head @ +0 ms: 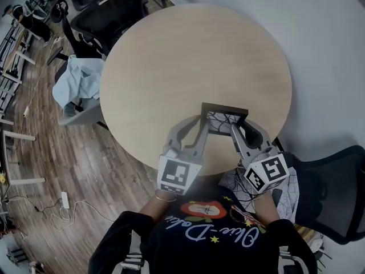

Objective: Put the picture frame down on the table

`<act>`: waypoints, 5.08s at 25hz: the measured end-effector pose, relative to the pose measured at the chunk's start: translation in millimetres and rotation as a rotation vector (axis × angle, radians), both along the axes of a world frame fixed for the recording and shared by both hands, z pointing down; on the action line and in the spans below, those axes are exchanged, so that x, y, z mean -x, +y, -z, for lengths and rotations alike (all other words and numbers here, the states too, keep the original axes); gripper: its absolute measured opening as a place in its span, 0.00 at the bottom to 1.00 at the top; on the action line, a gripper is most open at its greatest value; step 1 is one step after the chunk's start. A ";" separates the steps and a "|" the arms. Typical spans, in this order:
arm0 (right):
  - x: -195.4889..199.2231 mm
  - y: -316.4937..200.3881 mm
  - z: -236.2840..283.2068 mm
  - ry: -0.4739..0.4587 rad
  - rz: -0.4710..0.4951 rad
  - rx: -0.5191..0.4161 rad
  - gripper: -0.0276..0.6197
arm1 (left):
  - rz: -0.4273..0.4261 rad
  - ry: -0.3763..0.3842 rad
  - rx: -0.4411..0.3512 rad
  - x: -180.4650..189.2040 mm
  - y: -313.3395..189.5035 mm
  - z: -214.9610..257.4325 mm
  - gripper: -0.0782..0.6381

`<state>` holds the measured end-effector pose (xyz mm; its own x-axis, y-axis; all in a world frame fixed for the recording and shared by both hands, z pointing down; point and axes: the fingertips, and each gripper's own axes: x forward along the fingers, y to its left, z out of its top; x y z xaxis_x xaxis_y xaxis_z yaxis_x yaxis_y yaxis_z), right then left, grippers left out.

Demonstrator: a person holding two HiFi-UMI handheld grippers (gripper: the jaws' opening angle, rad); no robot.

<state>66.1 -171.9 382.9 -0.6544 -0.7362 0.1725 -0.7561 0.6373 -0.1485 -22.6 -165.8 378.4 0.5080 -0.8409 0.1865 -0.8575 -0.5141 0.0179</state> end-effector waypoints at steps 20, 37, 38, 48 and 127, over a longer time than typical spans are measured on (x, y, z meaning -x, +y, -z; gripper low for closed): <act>-4.5 -36.9 -39.1 0.032 -0.042 0.106 0.16 | -0.046 -0.008 0.099 -4.9 -39.5 -41.4 0.18; 1.0 -63.1 -67.2 0.051 -0.075 0.178 0.16 | -0.088 -0.027 0.160 0.4 -68.0 -70.5 0.18; 1.0 -64.6 -69.1 0.053 -0.078 0.183 0.16 | -0.091 -0.030 0.165 0.4 -69.8 -72.5 0.18; 2.1 -78.0 -88.6 0.058 -0.092 0.240 0.16 | -0.114 -0.058 0.204 1.4 -84.5 -91.7 0.18; -5.4 -135.9 -180.1 0.120 -0.225 0.491 0.21 | -0.112 -0.132 0.386 -3.2 -138.1 -175.8 0.19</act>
